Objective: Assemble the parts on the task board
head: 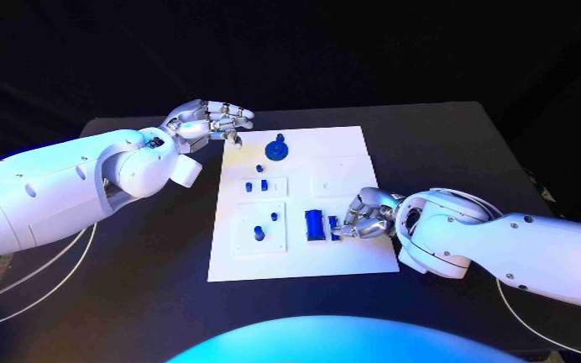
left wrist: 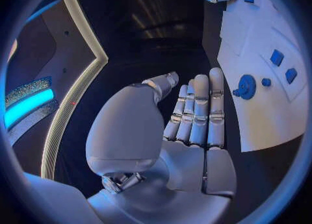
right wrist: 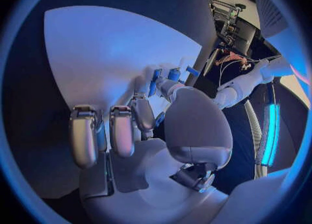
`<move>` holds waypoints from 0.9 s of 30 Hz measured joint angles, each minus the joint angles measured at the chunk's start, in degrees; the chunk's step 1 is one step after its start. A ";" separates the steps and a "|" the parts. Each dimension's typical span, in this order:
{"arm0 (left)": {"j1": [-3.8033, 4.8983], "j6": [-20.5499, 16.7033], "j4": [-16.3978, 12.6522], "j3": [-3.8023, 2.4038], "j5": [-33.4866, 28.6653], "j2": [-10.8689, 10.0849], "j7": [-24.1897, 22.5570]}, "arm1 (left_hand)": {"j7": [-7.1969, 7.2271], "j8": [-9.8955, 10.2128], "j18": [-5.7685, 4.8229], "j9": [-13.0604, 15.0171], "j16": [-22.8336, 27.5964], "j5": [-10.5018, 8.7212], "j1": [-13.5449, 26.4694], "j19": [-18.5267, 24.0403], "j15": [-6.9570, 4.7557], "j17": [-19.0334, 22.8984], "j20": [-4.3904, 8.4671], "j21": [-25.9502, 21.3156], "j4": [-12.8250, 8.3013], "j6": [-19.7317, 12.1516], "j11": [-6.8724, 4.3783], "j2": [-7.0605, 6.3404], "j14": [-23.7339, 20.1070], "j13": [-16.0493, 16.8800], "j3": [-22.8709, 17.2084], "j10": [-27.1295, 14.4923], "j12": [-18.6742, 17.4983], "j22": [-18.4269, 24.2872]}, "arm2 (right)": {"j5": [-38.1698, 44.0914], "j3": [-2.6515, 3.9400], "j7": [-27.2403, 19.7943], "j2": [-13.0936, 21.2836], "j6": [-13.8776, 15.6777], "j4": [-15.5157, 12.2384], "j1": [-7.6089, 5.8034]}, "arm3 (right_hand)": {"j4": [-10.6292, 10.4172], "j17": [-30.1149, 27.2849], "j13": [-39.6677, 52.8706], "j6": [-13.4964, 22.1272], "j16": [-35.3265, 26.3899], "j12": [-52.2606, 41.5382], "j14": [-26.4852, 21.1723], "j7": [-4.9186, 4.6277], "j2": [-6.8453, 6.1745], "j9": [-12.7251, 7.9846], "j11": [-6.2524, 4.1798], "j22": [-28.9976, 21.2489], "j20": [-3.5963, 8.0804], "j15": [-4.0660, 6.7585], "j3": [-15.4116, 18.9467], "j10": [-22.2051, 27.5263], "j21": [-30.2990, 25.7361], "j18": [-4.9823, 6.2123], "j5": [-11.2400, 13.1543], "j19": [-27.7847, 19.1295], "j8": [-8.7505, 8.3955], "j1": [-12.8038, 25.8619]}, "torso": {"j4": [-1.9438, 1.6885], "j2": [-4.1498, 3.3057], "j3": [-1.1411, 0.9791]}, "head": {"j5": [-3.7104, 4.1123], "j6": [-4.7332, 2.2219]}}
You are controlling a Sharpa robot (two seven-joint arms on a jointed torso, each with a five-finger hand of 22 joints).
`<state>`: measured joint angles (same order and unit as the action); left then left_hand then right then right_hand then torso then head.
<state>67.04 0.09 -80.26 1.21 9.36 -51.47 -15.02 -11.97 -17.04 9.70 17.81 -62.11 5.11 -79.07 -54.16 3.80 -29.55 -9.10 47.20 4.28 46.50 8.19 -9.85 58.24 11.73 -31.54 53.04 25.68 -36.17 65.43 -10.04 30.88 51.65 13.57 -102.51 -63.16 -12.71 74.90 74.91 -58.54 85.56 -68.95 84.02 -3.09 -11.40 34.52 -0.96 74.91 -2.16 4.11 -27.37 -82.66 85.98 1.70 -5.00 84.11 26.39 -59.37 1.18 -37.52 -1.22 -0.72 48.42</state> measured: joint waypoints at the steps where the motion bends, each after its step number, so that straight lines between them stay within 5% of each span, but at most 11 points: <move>1: 0.00 0.00 -0.01 0.00 0.00 0.00 0.00 | 0.00 0.00 0.00 0.00 0.00 0.00 0.00 0.00 0.00 0.00 0.00 0.00 0.00 0.00 0.00 0.00 0.00 0.00 0.00 0.00 0.00 0.00 | 0.06 0.00 -0.02 0.03 0.04 -0.12 0.00 | 0.00 0.00 0.00 0.13 0.00 0.00 0.00 -0.13 0.00 -0.24 0.00 0.00 0.00 0.00 0.00 0.00 0.00 0.00 0.00 0.00 -0.13 0.00 | 0.01 0.01 -0.01 | -0.01 -0.03; 7: 0.00 -0.04 -0.46 0.04 0.00 -0.12 -0.01 | 0.00 0.00 0.00 0.00 0.00 0.00 0.00 0.00 0.00 0.00 0.00 0.00 0.00 0.00 0.00 0.00 0.00 0.00 0.00 0.00 0.00 0.00 | 0.22 0.13 -0.66 0.81 0.79 -1.15 -0.68 | 0.16 0.00 0.00 0.35 0.00 0.90 0.00 -0.33 0.00 -0.27 0.00 0.00 0.00 0.00 0.16 0.00 -0.65 0.00 -0.44 0.00 -0.44 0.00 | 0.09 0.07 -0.04 | 0.07 -0.46; 14: -0.15 -0.43 -0.60 0.13 -0.28 0.40 -0.58 | 0.00 0.00 0.00 -0.01 0.00 0.00 0.00 0.00 0.00 0.00 0.00 -0.22 0.16 0.00 0.00 0.00 0.00 -0.06 -0.16 0.00 0.00 0.07 | -3.77 0.56 -6.79 1.11 5.99 1.88 -3.81 | 0.51 0.04 -0.89 4.19 -3.63 7.43 -0.01 -1.92 -1.30 -1.11 1.57 -0.01 -0.44 -0.71 1.64 3.40 -9.64 0.53 -2.81 -0.44 -2.93 -1.33 | 0.06 0.73 0.38 | 0.45 -1.56; 18: -0.36 -1.54 0.26 0.36 -1.04 1.11 -1.59 | 0.09 0.00 0.00 0.11 0.35 0.00 0.95 0.12 0.26 0.12 -0.12 -0.96 0.82 -0.09 0.08 -0.34 -0.85 -0.06 0.49 -0.35 0.00 0.47 | -11.83 0.62 -14.87 -0.33 10.09 7.83 -5.15 | 1.54 -5.98 -8.44 6.21 -10.05 20.06 -0.13 -3.25 -0.52 -1.43 2.58 0.04 -1.65 -1.60 1.32 10.13 -23.65 3.54 -3.22 -5.58 -4.46 -5.09 | 0.02 1.53 0.87 | 0.83 -2.74; 21: -0.64 -2.98 1.35 0.46 -1.99 1.73 -2.80 | 0.24 -0.37 0.00 0.28 4.89 0.00 1.38 4.07 1.29 2.30 -1.13 -5.72 1.85 -0.86 0.67 -0.78 -7.03 -0.53 1.04 -2.15 -0.03 2.93 | -20.14 0.80 -22.02 -2.32 12.29 13.56 -5.76 | 2.85 -15.23 -16.29 8.68 -18.61 31.57 -3.85 -4.22 -0.12 -1.39 3.73 -0.35 -2.59 -2.85 0.49 17.56 -40.20 5.98 -3.45 -12.58 -5.23 -7.49 | 0.02 2.15 1.26 | 1.12 -3.88; 23: -0.95 -4.23 2.42 0.49 -2.84 2.52 -3.94 | 0.46 -0.72 0.00 0.42 10.92 0.00 1.23 7.99 3.05 5.57 -2.83 -12.40 2.60 -1.76 1.86 -1.23 -13.19 -2.13 2.32 -4.97 -1.97 6.85 | -25.91 0.92 -26.79 -4.00 13.13 17.93 -5.93 | 3.41 -24.01 -19.72 10.47 -27.55 34.55 -8.43 -5.26 0.23 -1.69 4.65 -4.73 -3.47 -3.74 -0.10 20.63 -54.24 8.04 -4.20 -18.39 -5.88 -8.22 | 0.02 2.50 1.46 | 1.27 -4.61; 27: -1.54 -6.88 5.13 0.55 -4.85 4.65 -6.36 | 0.81 -1.23 0.00 0.02 22.12 0.00 -0.15 10.39 4.98 11.82 -5.82 -25.17 4.05 -3.54 2.75 -1.03 -17.52 -5.94 6.64 -6.03 -5.05 15.46 | -35.11 1.23 -34.62 -7.41 13.64 26.08 -6.02 | 2.96 -33.73 -28.90 12.22 -41.99 41.00 -14.44 -6.65 0.23 -2.88 6.33 -12.55 -5.23 -5.37 -1.32 24.35 -65.82 8.06 -4.35 -22.04 -6.35 -8.22 | 0.02 3.32 1.71 | 1.40 -6.32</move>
<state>65.50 -6.79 -75.13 1.77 4.51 -46.82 -21.38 -11.16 -18.27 9.70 17.83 -39.99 5.11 -79.22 -43.76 8.78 -17.73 -14.92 22.03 8.33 42.97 10.94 -10.87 40.72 5.79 -24.90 47.01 20.63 -20.71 30.32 -8.81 -3.74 44.24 27.22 -76.43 -69.18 -9.75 41.17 46.01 -46.32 43.58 -27.95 69.57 -9.74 -11.17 31.64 5.37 62.36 -7.39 -1.26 -28.69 -58.31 20.16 9.76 -9.35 62.07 20.04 -67.58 1.19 -34.20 0.49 0.68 42.09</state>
